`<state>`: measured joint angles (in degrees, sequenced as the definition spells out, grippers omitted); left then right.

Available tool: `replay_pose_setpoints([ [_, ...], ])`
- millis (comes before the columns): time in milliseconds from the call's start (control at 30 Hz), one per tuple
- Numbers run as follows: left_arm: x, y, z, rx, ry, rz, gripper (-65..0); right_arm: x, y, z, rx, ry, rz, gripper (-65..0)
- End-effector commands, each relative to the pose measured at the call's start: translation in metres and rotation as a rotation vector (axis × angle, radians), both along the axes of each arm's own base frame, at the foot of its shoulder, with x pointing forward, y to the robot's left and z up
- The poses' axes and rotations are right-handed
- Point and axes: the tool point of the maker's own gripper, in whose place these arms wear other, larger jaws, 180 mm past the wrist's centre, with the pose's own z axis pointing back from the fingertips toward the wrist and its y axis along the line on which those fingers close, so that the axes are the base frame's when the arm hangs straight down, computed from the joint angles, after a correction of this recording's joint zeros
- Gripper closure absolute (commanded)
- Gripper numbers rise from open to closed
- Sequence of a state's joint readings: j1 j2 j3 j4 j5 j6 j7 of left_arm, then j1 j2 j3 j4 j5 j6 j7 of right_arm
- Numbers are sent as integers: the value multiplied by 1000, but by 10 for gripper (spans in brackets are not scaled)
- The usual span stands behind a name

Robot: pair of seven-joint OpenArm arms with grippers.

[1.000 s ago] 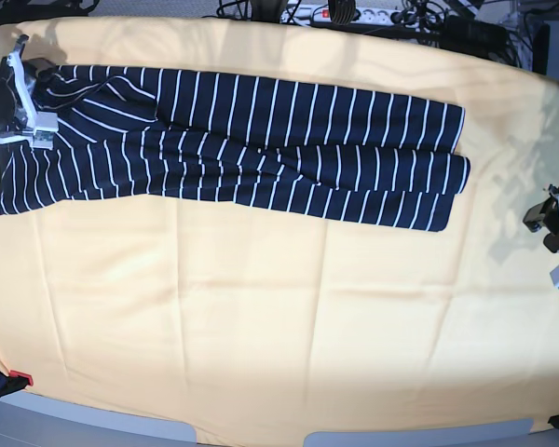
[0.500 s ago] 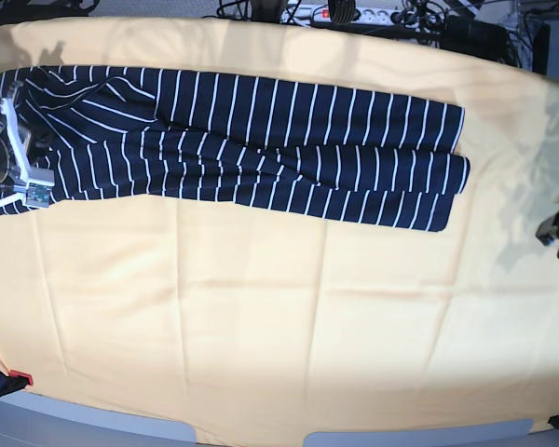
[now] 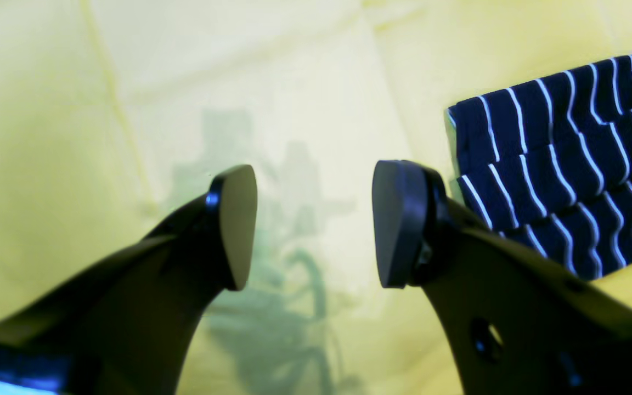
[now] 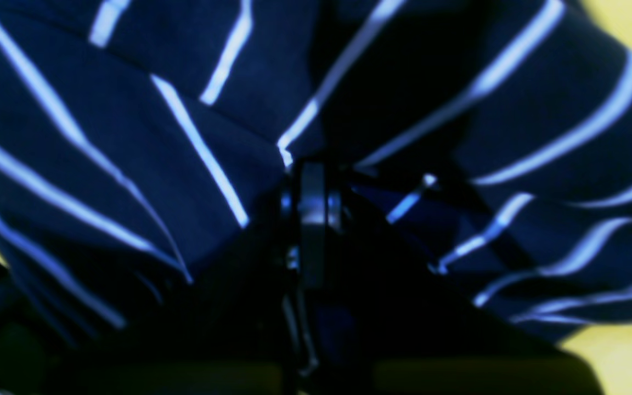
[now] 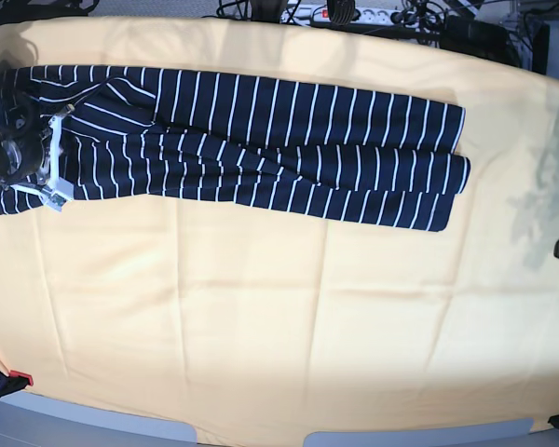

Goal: Fold the T-shirt properly
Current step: 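Press the sleeve end flat with the right gripper, swing left arm away, then grasp both ends of the striped strip with both grippers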

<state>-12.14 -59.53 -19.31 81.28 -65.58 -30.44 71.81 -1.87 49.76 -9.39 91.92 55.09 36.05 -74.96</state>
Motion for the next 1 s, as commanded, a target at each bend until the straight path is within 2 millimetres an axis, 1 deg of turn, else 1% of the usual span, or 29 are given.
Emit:
replay_pose_setpoints([
  [0, 1, 4, 10, -15, -34, 17, -353, 5, -4, 3, 0, -15, -14, 0],
  [67, -6, 3, -4, -68, -25, 41, -353, 4, 1, -1, 17, -7, -23, 0],
  [233, -31, -14, -44, -206, 33, 63, -353, 4, 9, -4, 45, -8, -24, 0],
  [367, -46, -20, -78, -228, 80, 102, -353, 5, 10, -4, 49, -14, -22, 0],
  [467, -53, -24, -96, -246, 110, 141, -353, 4, 11, -3, 53, -15, 20, 0],
  [533, -55, -29, -102, -267, 117, 142, -353, 4, 11, -3, 52, -14, 20, 0],
  [700, -56, -46, -110, -338, 116, 139, -354, 4, 11, -3, 53, -15, 21, 0],
  [833, -57, -62, -117, -395, 119, 125, -398, 4, 11, -3, 53, -15, 20, 0],
  [967, -57, -77, -120, -464, 113, 120, -401, 4, 11, -3, 53, -15, 20, 0],
])
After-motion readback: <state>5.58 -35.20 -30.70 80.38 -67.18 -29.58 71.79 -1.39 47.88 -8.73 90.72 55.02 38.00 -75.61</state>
